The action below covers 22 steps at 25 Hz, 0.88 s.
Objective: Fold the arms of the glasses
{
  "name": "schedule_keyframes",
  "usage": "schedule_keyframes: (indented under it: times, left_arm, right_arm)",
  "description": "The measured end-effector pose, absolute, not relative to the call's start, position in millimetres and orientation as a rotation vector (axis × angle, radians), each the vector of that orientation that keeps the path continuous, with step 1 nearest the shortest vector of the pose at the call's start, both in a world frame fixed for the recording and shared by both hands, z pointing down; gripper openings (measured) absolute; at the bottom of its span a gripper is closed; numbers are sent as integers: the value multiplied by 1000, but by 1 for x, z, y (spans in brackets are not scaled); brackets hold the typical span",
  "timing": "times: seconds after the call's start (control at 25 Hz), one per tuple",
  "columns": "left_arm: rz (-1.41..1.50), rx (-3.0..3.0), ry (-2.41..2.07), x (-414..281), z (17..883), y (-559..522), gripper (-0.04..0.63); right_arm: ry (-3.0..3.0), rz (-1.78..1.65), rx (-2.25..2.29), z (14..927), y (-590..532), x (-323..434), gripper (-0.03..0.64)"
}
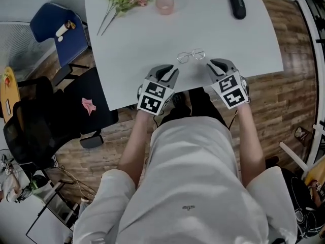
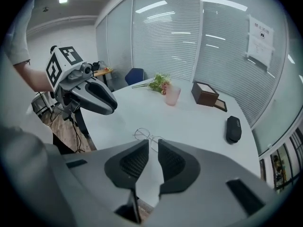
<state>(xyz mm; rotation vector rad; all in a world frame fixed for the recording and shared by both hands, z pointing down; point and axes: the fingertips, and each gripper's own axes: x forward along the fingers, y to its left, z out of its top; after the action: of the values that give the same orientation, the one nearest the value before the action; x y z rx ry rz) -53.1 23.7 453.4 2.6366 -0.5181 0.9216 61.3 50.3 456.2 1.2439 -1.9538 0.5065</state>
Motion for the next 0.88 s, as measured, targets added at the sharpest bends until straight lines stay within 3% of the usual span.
schedule_keyframes:
  times: [0.88]
  left_arm:
    - [560,2772,-681,-71,355,18,55]
  right_arm:
    - [-2093,385,1533,367,57,47,15]
